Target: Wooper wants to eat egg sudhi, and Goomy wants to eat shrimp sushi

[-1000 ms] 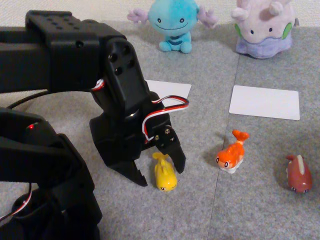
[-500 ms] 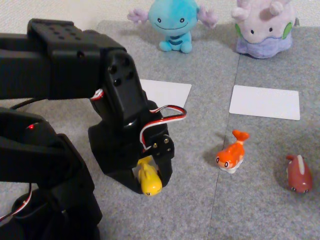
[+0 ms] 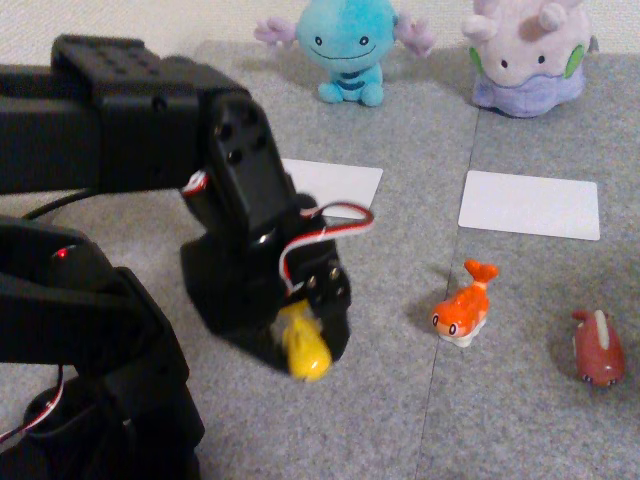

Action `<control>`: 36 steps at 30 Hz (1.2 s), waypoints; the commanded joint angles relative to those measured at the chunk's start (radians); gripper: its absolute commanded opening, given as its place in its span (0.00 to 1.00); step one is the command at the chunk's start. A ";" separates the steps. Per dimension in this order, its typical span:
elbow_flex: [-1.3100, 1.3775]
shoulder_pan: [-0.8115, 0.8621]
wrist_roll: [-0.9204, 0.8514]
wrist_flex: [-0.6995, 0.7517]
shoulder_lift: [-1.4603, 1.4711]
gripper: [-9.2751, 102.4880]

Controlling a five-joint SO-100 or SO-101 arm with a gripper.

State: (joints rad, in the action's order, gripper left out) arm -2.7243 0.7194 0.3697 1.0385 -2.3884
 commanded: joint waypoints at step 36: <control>1.324 -0.597 1.140 0.133 1.063 0.13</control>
State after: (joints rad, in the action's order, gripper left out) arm -1.4742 0.1289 1.4895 1.2026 -1.3744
